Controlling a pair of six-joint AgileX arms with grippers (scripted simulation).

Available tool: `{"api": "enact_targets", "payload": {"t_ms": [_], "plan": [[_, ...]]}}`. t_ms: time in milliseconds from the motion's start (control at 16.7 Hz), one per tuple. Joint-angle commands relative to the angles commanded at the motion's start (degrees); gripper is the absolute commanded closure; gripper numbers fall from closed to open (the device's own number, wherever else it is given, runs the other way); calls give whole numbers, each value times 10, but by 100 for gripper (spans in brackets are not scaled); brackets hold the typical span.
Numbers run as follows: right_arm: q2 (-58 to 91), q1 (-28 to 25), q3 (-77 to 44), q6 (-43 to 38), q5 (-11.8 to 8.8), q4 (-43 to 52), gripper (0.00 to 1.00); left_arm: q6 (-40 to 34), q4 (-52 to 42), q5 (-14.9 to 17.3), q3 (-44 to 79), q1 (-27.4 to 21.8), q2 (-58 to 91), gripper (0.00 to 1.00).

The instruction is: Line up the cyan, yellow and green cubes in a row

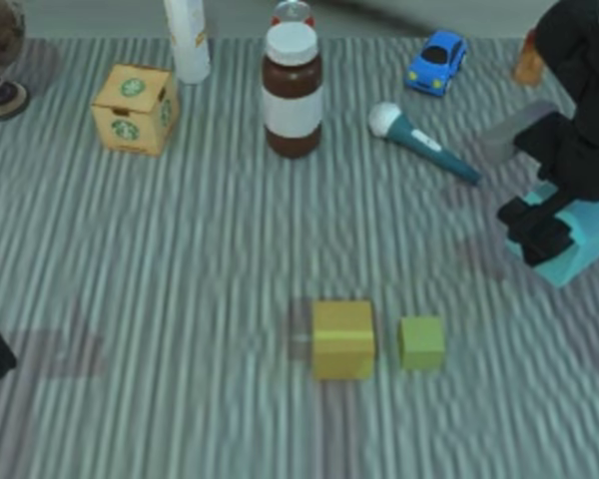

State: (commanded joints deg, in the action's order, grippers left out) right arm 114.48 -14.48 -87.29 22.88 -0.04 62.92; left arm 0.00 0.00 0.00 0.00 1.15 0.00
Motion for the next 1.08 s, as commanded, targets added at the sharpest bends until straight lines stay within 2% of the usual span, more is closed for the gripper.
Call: {"api": "enact_targets", "payload": {"t_ms": [300, 840, 1080], "plan": [[86, -94, -140, -172, 1, 64, 100, 0, 0, 0, 0, 0, 0, 0], [255, -314, -438, -638, 3, 200, 100, 0, 0, 0, 0, 0, 0, 0], [289, -376, -517, -750, 5, 230, 100, 0, 0, 0, 0, 0, 0, 0]]}}
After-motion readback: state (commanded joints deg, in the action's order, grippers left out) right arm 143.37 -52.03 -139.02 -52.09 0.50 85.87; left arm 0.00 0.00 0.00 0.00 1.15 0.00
